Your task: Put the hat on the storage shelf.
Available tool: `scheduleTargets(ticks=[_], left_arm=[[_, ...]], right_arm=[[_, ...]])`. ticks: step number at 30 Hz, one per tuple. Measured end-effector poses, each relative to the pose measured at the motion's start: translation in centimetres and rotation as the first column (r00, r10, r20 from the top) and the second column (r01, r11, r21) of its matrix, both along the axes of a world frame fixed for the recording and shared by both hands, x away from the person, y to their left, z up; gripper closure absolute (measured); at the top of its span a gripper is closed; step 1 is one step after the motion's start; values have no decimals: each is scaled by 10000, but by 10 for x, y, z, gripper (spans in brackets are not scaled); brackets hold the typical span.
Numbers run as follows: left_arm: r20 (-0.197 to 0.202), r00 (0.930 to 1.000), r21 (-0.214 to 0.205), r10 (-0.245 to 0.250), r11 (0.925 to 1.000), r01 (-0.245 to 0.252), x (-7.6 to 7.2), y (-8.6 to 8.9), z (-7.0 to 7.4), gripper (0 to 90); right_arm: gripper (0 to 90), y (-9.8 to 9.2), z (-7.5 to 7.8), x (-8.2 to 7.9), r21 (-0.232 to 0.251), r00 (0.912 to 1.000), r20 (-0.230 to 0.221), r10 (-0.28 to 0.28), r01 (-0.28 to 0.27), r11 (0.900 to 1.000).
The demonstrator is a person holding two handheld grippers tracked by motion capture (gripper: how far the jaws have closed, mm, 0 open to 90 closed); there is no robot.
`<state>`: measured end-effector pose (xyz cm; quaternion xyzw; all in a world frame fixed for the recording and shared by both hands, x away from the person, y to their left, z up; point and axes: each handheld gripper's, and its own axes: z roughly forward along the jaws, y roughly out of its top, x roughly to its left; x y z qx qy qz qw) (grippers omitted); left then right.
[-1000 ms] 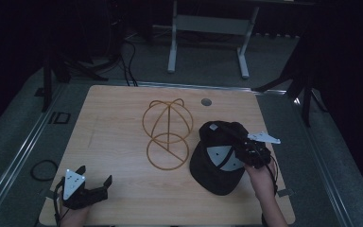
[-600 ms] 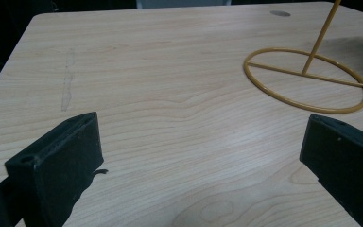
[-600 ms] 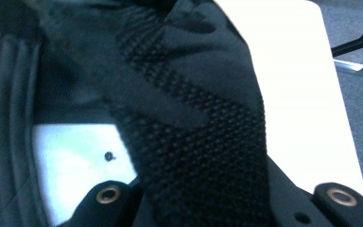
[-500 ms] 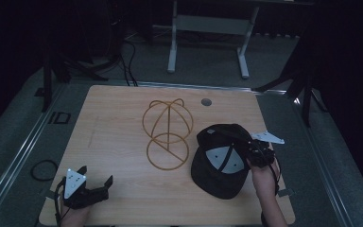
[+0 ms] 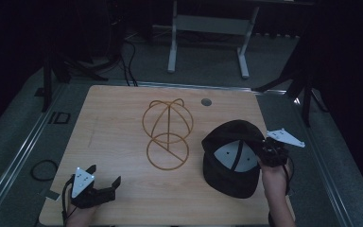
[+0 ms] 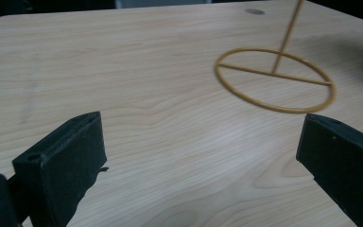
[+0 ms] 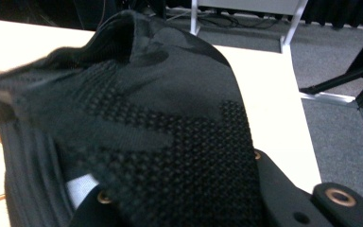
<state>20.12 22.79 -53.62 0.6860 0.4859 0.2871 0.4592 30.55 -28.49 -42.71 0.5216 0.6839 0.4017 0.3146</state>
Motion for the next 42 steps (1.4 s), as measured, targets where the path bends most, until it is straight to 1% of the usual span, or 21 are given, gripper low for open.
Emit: scheduleTargets(ticks=[7, 11, 16, 19, 23, 24, 27, 28, 29, 30, 31, 32, 33, 34, 35, 36, 37, 39, 40, 41, 42], left_arm=[[8, 9976, -71, -687, 9976, 687, 2, -18, 8, 27], [185, 9927, -93, -1188, 9929, 1190, 3, -34, 15, 28], [240, 9807, 10, -1943, 9809, 1943, 10, -65, 20, 28], [226, 9766, 70, -2140, 9768, 2139, 13, -74, 20, 28], [261, 9675, 134, -2517, 9678, 2514, 19, -91, 21, 28], [265, 9632, 308, -2673, 9633, 2665, 21, -99, 22, 28], [304, 9595, 356, -2800, 9597, 2789, 23, -106, 24, 28], [356, 9540, 367, -2977, 9543, 2964, 25, -113, 27, 28], [356, 9540, 367, -2977, 9543, 2964, 25, -113, 27, 28], [459, 9463, 421, -3201, 9470, 3183, 27, -121, 32, 28], [459, 9463, 421, -3201, 9470, 3183, 27, -121, 32, 28], [528, 9400, 505, -3371, 9410, 3346, 29, -129, 37, 28], [528, 9400, 505, -3371, 9410, 3346, 29, -129, 37, 28], [628, 9338, 551, -3521, 9355, 3491, 31, -137, 42, 28], [628, 9338, 551, -3521, 9355, 3491, 31, -137, 42, 28], [711, 9280, 603, -3658, 9302, 3621, 34, -145, 48, 28], [711, 9280, 603, -3658, 9302, 3621, 34, -145, 48, 29], [801, 9209, 628, -3814, 9240, 3772, 36, -152, 53, 45], [886, 9112, 700, -4024, 9150, 3973, 39, -160, 58, 46], [886, 9112, 700, -4024, 9150, 3973, 39, -160, 58, 46], [924, 9051, 817, -4149, 9091, 4084, 40, -167, 63, 49]], right_arm=[[888, -2, 10, -8, 192, 9994, 335, 73, -80, 9998], [888, -2, 14, -11, 274, 9987, 493, 111, -124, 9995], [888, 1, 20, -18, 435, 9963, 821, 261, -297, 9986], [888, 1, 22, -20, 473, 9952, 910, 361, -405, 9981], [888, 1, 26, -26, 595, 9932, 1054, 485, -550, 9967], [888, 2, 27, -28, 630, 9924, 1105, 551, -623, 9961], [887, 3, 28, -30, 662, 9919, 1108, 619, -695, 9954], [887, 4, 27, -31, 625, 9916, 1103, 680, -752, 9952], [887, 4, 27, -31, 625, 9916, 1103, 680, -752, 9952], [887, 6, 27, -31, 630, 9912, 1086, 756, -828, 9946], [887, 6, 27, -31, 630, 9912, 1086, 756, -828, 9946], [888, 9, 26, -32, 639, 9909, 1073, 810, -882, 9941], [888, 9, 26, -32, 639, 9909, 1073, 810, -882, 9941], [887, 11, 25, -32, 600, 9898, 1074, 940, -1008, 9931], [887, 11, 25, -32, 600, 9898, 1074, 940, -1008, 9931], [888, 14, 25, -33, 612, 9893, 1058, 1007, -1075, 9923], [888, 14, 25, -33, 612, 9893, 1058, 1007, -1075, 9923], [887, 16, 25, -34, 625, 9886, 1034, 1090, -1159, 9913], [887, 18, 24, -34, 606, 9877, 1023, 1186, -1252, 9903], [887, 18, 24, -34, 606, 9877, 1023, 1186, -1252, 9903], [887, 20, 24, -35, 608, 9867, 1017, 1266, -1332, 9892]])
